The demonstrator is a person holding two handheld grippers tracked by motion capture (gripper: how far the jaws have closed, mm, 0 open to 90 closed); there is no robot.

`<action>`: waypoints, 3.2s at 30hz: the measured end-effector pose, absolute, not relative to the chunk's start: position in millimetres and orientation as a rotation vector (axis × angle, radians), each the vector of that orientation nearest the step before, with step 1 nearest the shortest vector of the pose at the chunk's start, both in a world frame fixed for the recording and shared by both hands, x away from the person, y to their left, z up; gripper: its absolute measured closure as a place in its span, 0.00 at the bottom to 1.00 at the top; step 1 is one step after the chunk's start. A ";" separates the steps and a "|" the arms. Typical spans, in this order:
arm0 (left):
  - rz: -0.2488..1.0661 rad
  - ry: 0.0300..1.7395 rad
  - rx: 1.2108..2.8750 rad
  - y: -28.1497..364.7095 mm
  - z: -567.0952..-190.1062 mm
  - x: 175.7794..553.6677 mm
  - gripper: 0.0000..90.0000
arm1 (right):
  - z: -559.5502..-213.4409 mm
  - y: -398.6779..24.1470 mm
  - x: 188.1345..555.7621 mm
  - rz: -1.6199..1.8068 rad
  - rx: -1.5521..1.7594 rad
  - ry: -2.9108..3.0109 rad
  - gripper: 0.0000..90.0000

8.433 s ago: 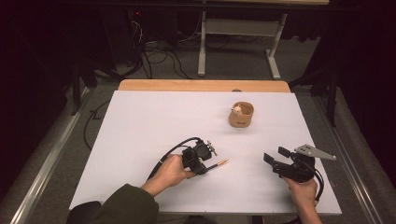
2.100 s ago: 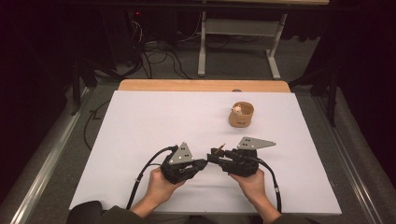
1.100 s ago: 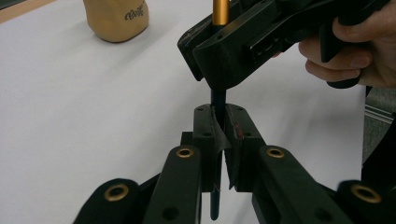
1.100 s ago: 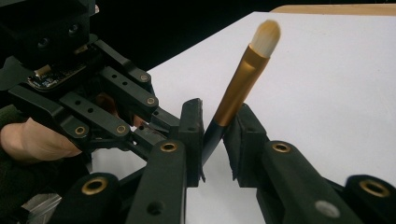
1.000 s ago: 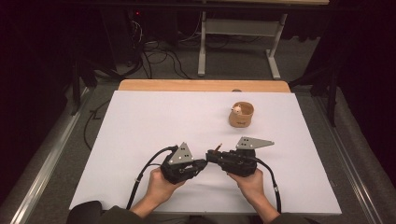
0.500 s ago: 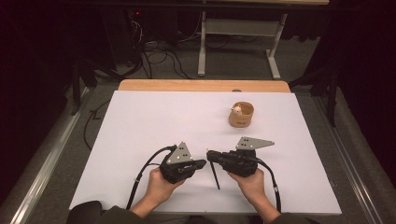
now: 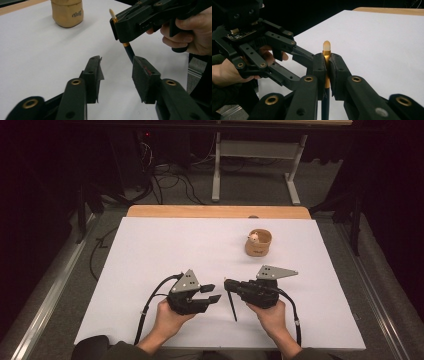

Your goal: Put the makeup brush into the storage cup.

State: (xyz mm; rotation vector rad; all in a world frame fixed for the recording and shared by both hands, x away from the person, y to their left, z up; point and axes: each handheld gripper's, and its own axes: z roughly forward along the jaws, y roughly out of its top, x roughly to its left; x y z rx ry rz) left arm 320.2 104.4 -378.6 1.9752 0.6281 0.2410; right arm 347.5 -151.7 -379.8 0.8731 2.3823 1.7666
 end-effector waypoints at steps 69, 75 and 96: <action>0.343 0.900 1.760 196.4 -392.3 317.7 0.27 | -312.9 -233.9 387.0 1.586 1.023 2.154 0.95; 0.343 0.897 1.763 195.4 -392.7 317.5 0.27 | -306.9 -233.2 396.5 1.549 1.035 2.150 0.95; 0.344 0.896 1.767 194.6 -392.9 316.7 0.27 | -296.9 -227.3 429.2 1.505 1.077 2.118 0.95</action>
